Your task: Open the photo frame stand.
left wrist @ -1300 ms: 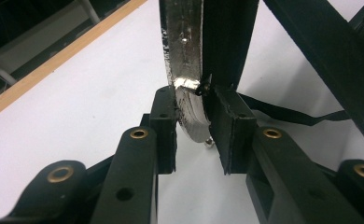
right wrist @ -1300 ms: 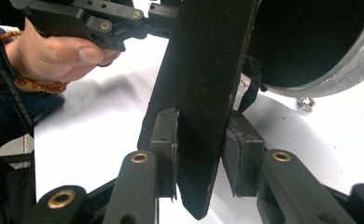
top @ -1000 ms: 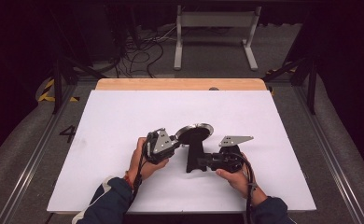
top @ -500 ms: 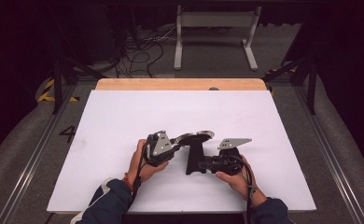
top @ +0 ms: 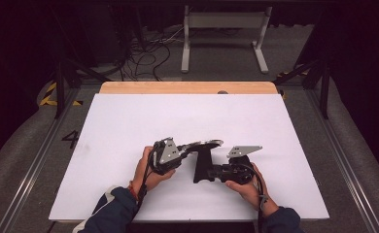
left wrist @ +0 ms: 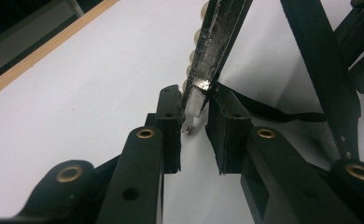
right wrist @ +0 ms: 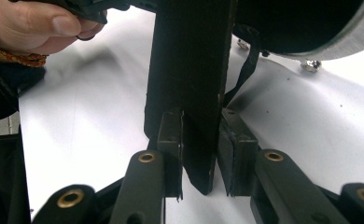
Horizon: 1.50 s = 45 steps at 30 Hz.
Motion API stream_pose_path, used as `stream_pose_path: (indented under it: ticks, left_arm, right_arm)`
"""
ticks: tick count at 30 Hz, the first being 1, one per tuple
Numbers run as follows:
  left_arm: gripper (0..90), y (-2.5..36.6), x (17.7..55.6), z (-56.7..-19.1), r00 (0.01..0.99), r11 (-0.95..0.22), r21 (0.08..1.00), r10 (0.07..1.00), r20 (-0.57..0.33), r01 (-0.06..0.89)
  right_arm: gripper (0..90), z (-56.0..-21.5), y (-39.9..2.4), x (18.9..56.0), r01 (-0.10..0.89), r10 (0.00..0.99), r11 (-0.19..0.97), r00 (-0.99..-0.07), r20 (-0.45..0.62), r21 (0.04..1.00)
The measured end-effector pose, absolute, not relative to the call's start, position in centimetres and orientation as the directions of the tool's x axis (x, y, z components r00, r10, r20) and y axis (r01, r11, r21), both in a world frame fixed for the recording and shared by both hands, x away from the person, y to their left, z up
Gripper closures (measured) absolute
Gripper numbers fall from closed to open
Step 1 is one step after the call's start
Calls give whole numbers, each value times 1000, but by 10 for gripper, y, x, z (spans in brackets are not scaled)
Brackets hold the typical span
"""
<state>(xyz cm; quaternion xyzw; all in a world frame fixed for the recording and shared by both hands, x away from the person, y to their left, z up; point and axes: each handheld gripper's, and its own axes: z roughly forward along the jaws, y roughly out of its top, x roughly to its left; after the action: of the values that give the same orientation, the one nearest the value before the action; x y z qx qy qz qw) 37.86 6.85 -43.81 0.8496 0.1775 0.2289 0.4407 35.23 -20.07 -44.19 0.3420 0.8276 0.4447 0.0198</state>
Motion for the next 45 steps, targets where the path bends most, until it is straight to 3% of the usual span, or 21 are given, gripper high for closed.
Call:
stream_pose_path:
  ticks: [4, 8, 14, 22, 25, 31, 33, 36, 45]
  left_arm:
    - [744, 69, 379, -440, 829, -532, 841, 512, 224, 101]
    - [717, 73, 378, -435, 837, -506, 859, 502, 219, 79]
    - [701, 75, 382, -435, 851, -500, 862, 486, 201, 81]
    - [683, 73, 385, -439, 850, -507, 856, 493, 188, 105]
    - [733, 72, 388, -443, 859, -508, 854, 482, 171, 115]
    - [723, 70, 391, -445, 863, -512, 850, 479, 163, 124]
    - [660, 68, 393, -446, 851, -524, 840, 498, 169, 140]
    - [659, 67, 394, -446, 854, -522, 842, 494, 165, 139]
    - [744, 65, 393, -447, 862, -539, 832, 477, 172, 132]
  right_arm:
    - [707, -440, -204, 348, 539, 608, 384, -759, 234, 749]
    - [740, -426, -211, 340, 515, 645, 345, -737, 200, 785]
    - [900, -404, -202, 318, 387, 683, 313, -726, 78, 867]
    - [900, -411, -165, 305, 307, 680, 331, -734, 0, 892]
    - [900, -416, -153, 304, 293, 676, 341, -737, -17, 893]
    - [900, -430, -130, 307, 373, 700, 277, -709, 80, 886]
    - [900, -434, -125, 308, 383, 713, 282, -697, 75, 880]
    - [900, -440, -119, 308, 385, 735, 305, -677, 42, 871]
    - [900, -445, -117, 306, 419, 777, 329, -629, 10, 846]
